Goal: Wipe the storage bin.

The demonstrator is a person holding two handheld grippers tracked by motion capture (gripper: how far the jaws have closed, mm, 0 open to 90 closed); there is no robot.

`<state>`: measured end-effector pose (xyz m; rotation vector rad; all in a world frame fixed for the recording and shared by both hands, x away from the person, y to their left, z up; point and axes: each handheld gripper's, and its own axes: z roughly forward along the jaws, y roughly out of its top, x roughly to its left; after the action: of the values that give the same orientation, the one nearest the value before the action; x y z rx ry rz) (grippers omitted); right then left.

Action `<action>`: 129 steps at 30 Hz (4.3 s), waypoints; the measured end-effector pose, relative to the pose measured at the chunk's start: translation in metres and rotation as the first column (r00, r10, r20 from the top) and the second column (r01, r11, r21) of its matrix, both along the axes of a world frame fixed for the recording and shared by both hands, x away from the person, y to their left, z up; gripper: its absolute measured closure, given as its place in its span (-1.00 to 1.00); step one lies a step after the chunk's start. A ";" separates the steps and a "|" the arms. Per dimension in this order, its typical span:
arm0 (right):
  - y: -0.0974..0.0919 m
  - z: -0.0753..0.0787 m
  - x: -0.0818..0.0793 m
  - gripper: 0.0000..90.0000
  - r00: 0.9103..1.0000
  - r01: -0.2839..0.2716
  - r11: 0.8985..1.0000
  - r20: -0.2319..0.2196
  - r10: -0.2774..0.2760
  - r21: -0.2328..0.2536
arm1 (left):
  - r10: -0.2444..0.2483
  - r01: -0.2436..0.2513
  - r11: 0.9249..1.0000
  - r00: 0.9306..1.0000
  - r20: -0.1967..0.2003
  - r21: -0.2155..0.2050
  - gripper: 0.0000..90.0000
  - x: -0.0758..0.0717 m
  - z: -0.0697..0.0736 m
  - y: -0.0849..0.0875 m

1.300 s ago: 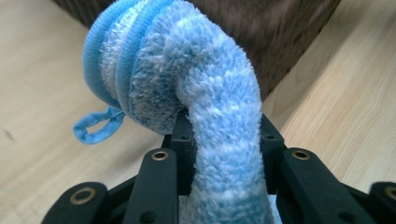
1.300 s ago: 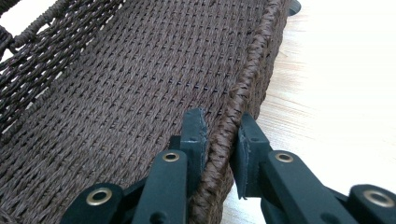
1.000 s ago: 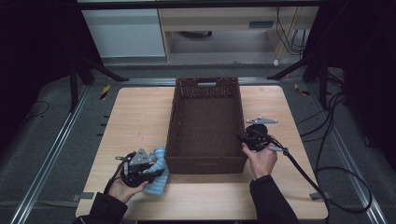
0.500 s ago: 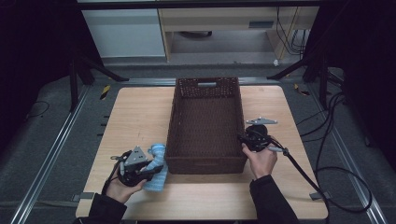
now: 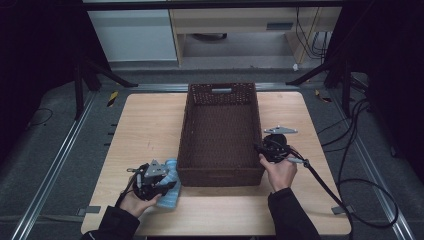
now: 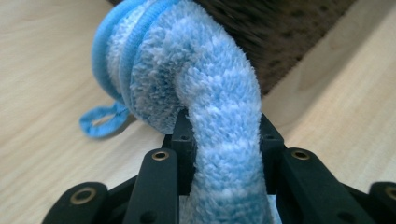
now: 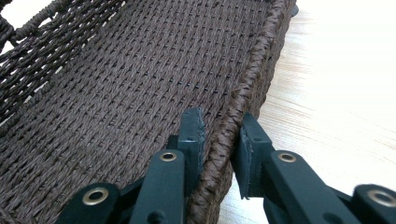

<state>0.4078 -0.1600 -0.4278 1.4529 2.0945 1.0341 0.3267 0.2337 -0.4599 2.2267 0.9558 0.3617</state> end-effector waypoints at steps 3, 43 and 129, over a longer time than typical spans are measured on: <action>0.000 0.000 0.000 0.66 1.000 -0.002 1.000 0.001 0.002 0.002 | 0.061 -0.060 0.998 0.998 0.033 -0.018 0.51 0.003 0.009 0.014; -0.002 -0.001 0.001 0.63 1.000 -0.020 1.000 0.002 0.020 0.019 | 0.404 -0.403 0.913 0.915 0.004 0.065 0.32 0.036 -0.013 0.102; 0.002 0.024 -0.027 0.52 0.979 -0.201 0.979 0.023 0.202 -0.047 | 0.187 -0.181 0.980 0.980 0.074 -0.079 0.05 0.051 0.043 -0.020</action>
<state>0.3805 -0.1578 -0.4042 1.2174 2.2654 1.0669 0.3776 0.2135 -0.4172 2.0489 1.1168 0.4898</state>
